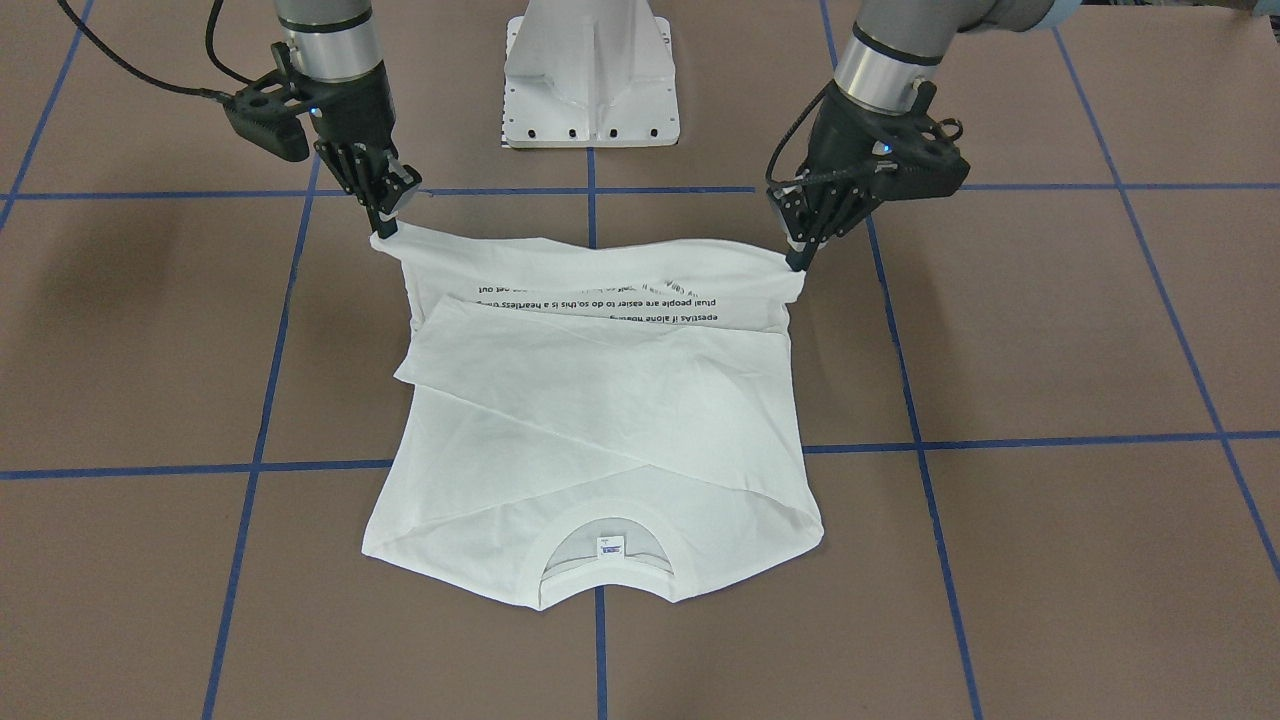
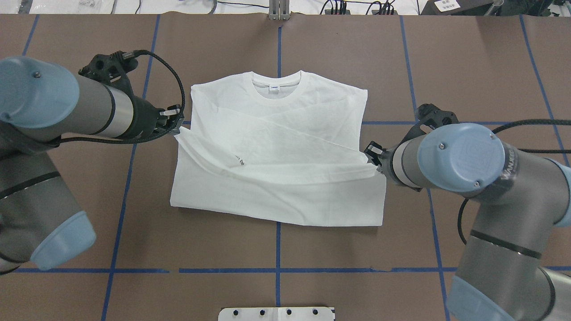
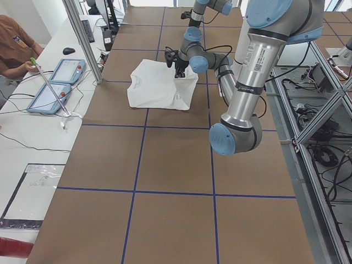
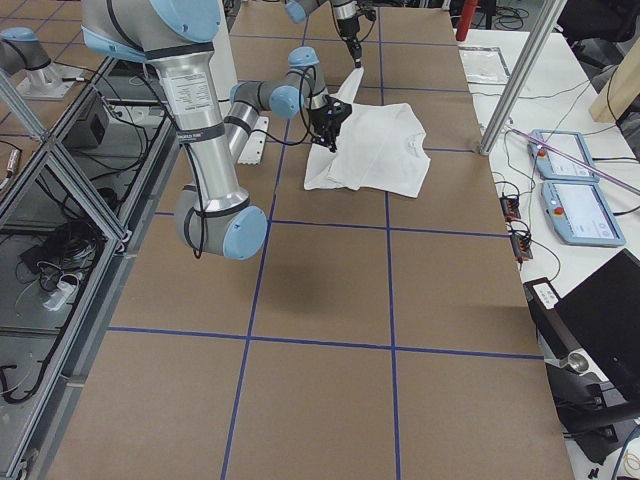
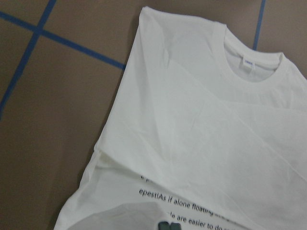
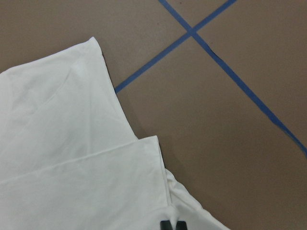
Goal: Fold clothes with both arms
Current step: 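Lift the hem with both grippers and fold it toward the collar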
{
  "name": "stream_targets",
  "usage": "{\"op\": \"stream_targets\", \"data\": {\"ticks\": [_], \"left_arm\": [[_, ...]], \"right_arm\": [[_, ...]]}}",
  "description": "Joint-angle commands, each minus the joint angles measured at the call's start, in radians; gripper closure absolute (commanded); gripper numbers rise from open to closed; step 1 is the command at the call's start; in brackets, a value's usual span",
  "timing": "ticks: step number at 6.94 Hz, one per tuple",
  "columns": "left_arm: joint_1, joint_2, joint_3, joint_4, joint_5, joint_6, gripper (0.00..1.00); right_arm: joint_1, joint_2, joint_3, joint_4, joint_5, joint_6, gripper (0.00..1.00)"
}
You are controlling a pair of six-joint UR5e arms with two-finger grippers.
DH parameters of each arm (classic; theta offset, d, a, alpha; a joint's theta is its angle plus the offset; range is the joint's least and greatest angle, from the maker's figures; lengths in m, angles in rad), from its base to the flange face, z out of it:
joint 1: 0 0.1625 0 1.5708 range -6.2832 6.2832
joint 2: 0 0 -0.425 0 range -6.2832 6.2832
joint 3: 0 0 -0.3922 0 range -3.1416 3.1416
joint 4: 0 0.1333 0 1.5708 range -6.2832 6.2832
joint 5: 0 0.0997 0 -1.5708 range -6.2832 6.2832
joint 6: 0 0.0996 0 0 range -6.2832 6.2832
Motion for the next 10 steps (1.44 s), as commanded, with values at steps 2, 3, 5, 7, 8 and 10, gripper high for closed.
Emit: {"op": "stream_targets", "data": {"ticks": [2,3,5,7,8,10], "left_arm": [[-0.088,-0.125,0.348,-0.238,0.003,0.025,1.00],[-0.098,-0.161,0.463,-0.326,0.006,0.021,1.00],[-0.124,-0.236,0.707,-0.519,0.012,0.022,1.00],[-0.124,-0.336,0.858,-0.552,0.073,0.022,1.00],[-0.124,-0.341,0.877,-0.573,0.074,0.022,1.00],[-0.121,-0.342,0.906,-0.584,0.074,0.024,1.00]], "right_arm": [[0.160,0.109,-0.333,0.147,0.042,-0.139,1.00],[0.188,0.134,-0.471,0.280,0.062,-0.139,1.00],[0.237,0.229,-0.655,0.332,0.091,-0.171,1.00],[0.248,0.266,-0.754,0.404,0.093,-0.182,1.00],[0.248,0.307,-0.816,0.406,0.093,-0.182,1.00],[0.248,0.309,-0.847,0.436,0.094,-0.183,1.00]]}}
